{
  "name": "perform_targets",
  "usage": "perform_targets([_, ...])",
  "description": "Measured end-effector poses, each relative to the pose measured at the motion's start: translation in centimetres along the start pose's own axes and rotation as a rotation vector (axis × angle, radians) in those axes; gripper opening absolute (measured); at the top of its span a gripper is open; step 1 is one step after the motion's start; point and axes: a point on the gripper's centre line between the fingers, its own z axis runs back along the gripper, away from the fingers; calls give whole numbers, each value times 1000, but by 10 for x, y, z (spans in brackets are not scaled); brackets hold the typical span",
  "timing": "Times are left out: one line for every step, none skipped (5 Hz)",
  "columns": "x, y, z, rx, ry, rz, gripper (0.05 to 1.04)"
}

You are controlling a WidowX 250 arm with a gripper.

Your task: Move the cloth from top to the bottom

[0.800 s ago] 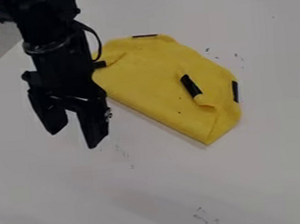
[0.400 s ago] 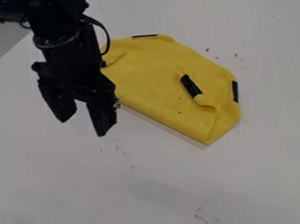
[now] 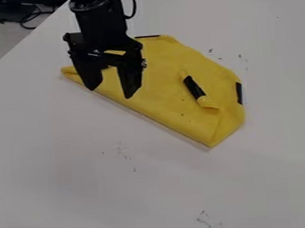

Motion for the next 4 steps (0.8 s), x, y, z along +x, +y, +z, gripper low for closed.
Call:
perform_targets([45,16,-18,30,25,64,1000])
perform_targets([82,23,-42,44,-13,67,1000])
perform_targets([104,29,-64,44,-28,71,1000])
perform_targets([118,31,-81,27,-13,61,1000])
